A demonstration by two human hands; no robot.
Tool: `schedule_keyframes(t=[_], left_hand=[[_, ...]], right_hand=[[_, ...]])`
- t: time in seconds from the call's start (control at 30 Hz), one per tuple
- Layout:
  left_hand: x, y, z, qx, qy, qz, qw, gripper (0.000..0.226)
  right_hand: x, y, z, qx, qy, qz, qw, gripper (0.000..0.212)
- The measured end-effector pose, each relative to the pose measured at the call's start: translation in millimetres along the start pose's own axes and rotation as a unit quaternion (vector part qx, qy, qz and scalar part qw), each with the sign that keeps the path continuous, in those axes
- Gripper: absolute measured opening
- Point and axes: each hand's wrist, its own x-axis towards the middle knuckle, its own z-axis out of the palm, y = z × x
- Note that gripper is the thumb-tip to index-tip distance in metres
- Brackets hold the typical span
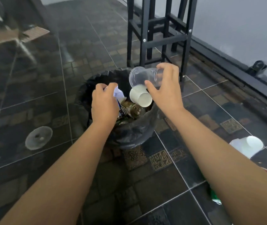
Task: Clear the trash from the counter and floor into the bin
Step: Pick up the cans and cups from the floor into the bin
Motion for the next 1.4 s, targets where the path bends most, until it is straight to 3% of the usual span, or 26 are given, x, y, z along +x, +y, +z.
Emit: schedule_keyframes(t=[0.2, 0.33, 0.43, 0.6, 0.73, 0.9, 1.07, 1.2, 1.4], left_hand=[[-0.8, -34.2, -6.2, 0.062, -0.089, -0.007, 0.994, 0.050], [1.2, -49.0, -7.0, 0.128, -0.045, 0.025, 0.990, 0.044], [4.2, -58.5, -8.0, 0.140, -0.030, -0.008, 0.990, 0.048], [15.9, -73.5, -9.1, 0.048, -0.092, -0.143, 0.984, 0.057], [18.9, -74.2, -9.5, -0.073, -0.085, -0.230, 0.967, 0.055], [17.7, -83.0, -2.1, -0.207, -0.025, -0.257, 0.944, 0.043], [9.5, -77.0, -4.4, -0.335, -0.014, -0.275, 0.901, 0.049], [5.7, -55.8, -2.4, -0.361, 0.006, -0.238, 0.902, 0.048], [-5.0, 0.1, 15.0, -0.367, -0.039, -0.199, 0.908, 0.046]], right_hand=[[-0.4, -3.0, 31.1, -0.011, -0.070, -0.017, 0.997, 0.045], [0.1, -3.1, 42.1, -0.029, -0.127, -0.005, 0.991, 0.046], [0.7, 1.2, 43.4, -0.035, -0.106, 0.007, 0.994, 0.044], [7.8, 16.1, 44.2, -0.127, -0.110, 0.058, 0.984, 0.054], [6.7, 27.0, 48.1, -0.080, -0.166, 0.157, 0.970, 0.060], [6.4, 32.4, 50.9, 0.082, -0.113, 0.241, 0.960, 0.053], [-4.2, 33.0, 46.6, 0.203, -0.075, 0.280, 0.936, 0.046], [-23.2, 39.7, 28.6, 0.255, -0.019, 0.300, 0.919, 0.048], [-36.1, 60.2, -31.8, 0.277, 0.049, 0.334, 0.900, 0.058]])
